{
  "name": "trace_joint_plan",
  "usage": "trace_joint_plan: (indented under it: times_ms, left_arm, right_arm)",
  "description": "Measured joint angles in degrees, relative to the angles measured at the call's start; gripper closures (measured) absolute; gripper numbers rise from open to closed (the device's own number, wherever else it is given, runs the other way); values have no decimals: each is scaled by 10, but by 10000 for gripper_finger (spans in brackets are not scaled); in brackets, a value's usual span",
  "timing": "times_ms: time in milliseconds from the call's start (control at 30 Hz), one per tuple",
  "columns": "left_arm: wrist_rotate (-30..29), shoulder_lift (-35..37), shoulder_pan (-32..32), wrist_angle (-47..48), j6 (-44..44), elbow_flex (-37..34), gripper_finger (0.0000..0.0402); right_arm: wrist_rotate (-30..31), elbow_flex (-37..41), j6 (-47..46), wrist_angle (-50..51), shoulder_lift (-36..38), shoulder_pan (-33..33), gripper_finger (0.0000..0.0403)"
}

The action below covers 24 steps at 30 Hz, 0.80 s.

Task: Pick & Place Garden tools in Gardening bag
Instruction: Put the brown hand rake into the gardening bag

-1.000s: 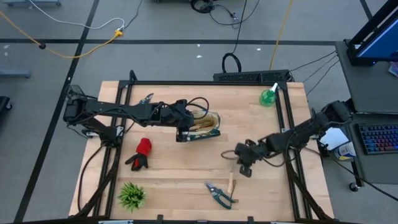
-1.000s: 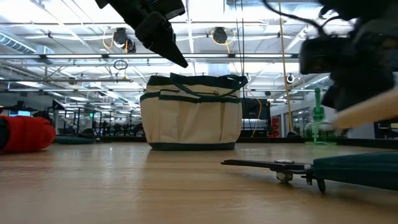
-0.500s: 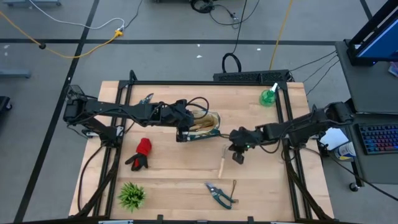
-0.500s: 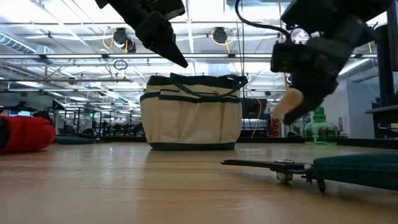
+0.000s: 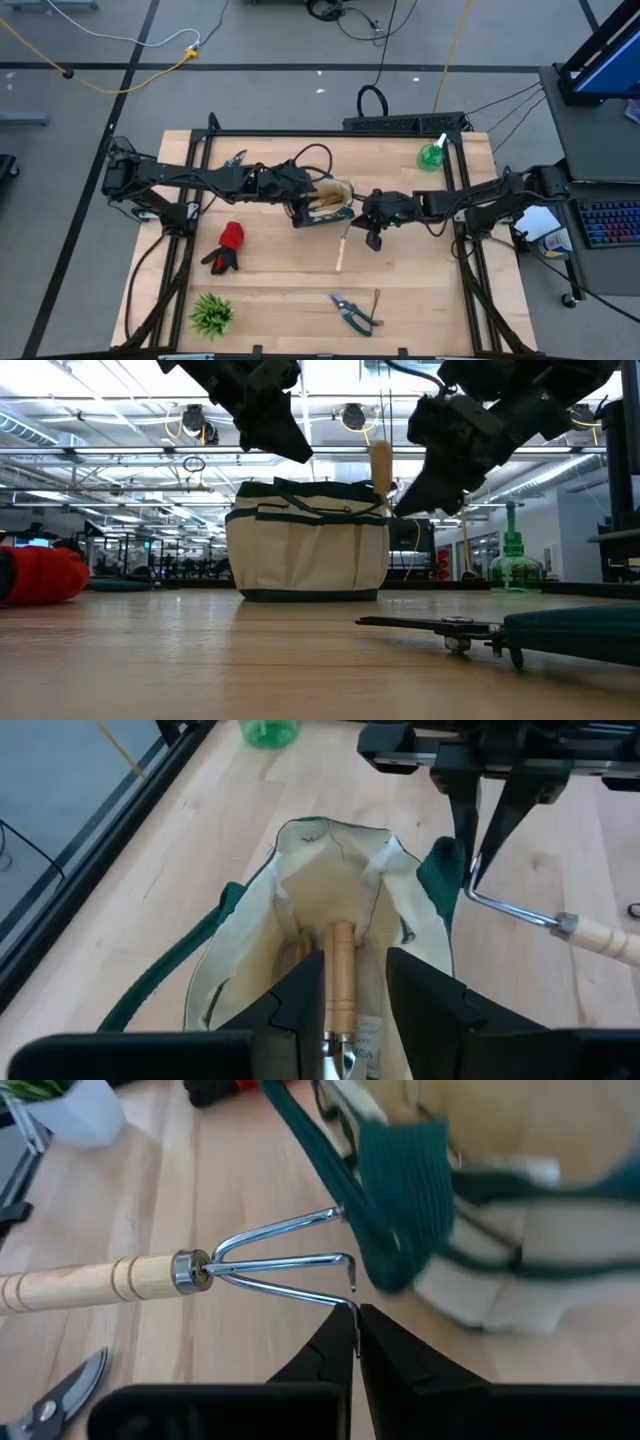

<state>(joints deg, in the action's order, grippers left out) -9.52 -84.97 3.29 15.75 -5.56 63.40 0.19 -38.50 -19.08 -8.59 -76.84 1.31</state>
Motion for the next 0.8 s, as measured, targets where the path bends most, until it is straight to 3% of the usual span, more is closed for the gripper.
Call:
trace_joint_plan:
  times_ms: [567, 800]
  left_arm:
    - [1, 0, -4, -44, -4, 0, 286]
    - [-1, 0, -4, -57, -2, 0, 286]
  right_arm:
    - [18, -4, 79, -145, 40, -29, 399]
    - [100, -4, 84, -143, 40, -71, 399]
